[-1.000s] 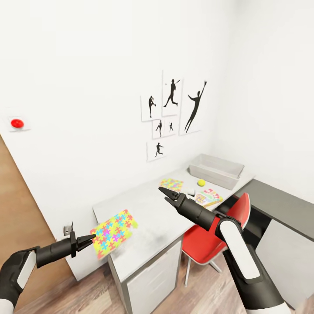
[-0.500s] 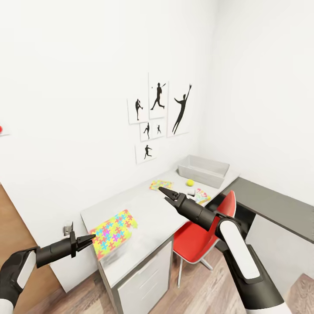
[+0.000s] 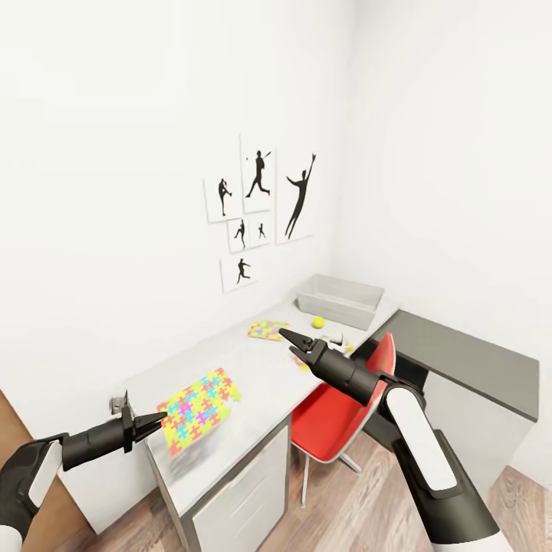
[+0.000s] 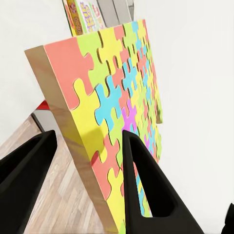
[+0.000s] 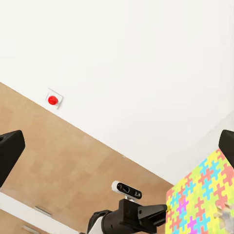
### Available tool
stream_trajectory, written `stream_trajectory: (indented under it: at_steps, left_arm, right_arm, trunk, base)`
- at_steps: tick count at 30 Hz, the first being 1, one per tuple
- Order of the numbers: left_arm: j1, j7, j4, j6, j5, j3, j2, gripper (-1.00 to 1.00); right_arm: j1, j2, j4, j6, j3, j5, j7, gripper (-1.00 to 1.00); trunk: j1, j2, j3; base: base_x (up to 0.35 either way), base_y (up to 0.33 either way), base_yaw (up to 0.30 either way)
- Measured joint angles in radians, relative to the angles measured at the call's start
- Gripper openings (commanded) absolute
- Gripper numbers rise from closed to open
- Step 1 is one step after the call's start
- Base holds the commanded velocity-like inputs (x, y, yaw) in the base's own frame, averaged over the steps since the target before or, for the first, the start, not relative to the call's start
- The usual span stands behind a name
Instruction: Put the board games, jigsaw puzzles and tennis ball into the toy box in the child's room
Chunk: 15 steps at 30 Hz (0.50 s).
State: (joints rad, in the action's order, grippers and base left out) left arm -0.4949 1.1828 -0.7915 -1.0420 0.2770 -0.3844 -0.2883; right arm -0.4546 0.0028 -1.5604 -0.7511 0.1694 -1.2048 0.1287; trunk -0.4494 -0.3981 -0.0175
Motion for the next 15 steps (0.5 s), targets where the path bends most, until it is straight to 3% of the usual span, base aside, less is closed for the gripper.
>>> stream_trajectory:
  at_steps: [15]
  left_arm:
    - [0.000, 0.000, 0.000, 0.000, -0.001, -0.001, 0.000, -1.00]
  right_arm:
    - [0.000, 0.001, 0.020, 0.001, 0.000, 0.000, 0.000, 1.00]
  trunk:
    - [0.000, -0.001, 0.012]
  base:
    - [0.000, 0.000, -0.157]
